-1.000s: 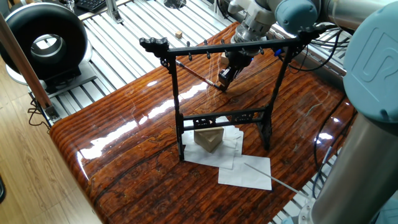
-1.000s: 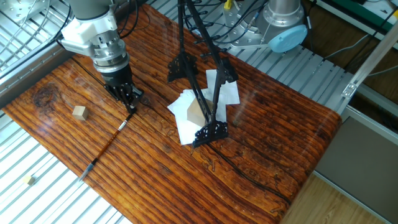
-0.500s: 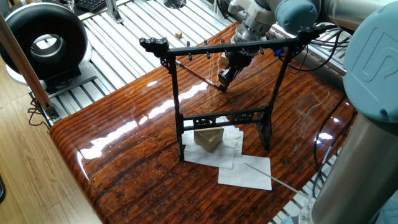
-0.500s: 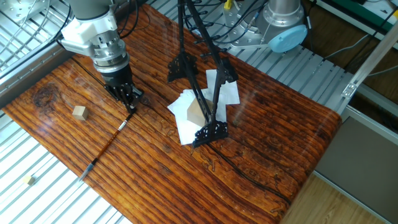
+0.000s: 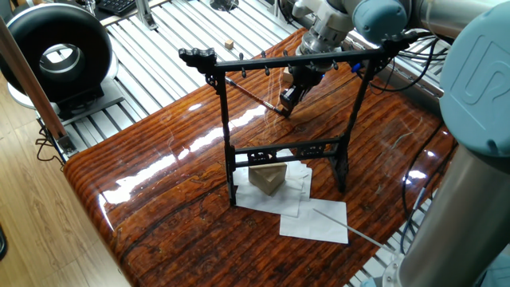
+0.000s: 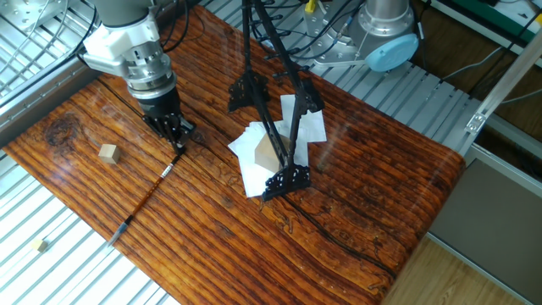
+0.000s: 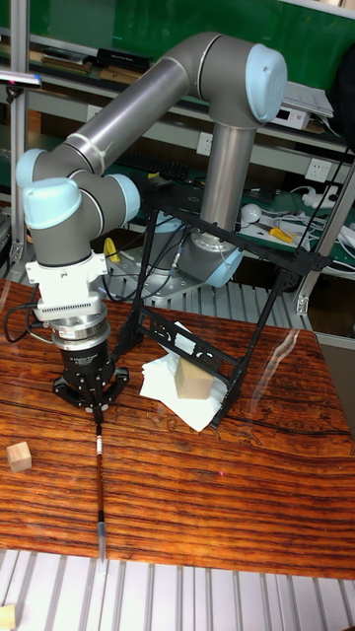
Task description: Place the brush on the pen rack
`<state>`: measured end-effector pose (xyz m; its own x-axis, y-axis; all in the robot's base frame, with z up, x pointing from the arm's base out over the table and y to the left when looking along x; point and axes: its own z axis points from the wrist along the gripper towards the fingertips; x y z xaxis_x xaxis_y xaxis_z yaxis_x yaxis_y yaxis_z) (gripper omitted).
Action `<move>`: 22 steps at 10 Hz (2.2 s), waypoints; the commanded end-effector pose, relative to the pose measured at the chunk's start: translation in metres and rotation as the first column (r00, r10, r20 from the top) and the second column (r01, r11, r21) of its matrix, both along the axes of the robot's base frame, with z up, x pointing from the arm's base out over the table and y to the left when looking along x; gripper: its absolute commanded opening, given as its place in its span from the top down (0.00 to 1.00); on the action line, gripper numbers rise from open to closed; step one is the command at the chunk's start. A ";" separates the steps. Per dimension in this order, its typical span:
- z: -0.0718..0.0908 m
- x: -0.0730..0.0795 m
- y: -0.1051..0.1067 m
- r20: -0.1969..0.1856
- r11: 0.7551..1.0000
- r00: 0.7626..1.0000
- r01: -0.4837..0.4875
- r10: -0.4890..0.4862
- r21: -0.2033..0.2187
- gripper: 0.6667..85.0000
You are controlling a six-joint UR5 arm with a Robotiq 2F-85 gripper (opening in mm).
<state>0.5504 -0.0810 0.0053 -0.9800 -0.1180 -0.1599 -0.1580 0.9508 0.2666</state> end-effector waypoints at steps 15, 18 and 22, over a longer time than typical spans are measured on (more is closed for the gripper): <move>0.009 0.002 0.005 0.011 1.000 1.000 -0.003 0.003 0.031 0.80; 0.005 0.002 0.004 0.024 1.000 1.000 -0.006 0.005 0.030 0.81; 0.004 0.002 -0.002 0.036 1.000 0.999 -0.012 0.011 0.021 0.81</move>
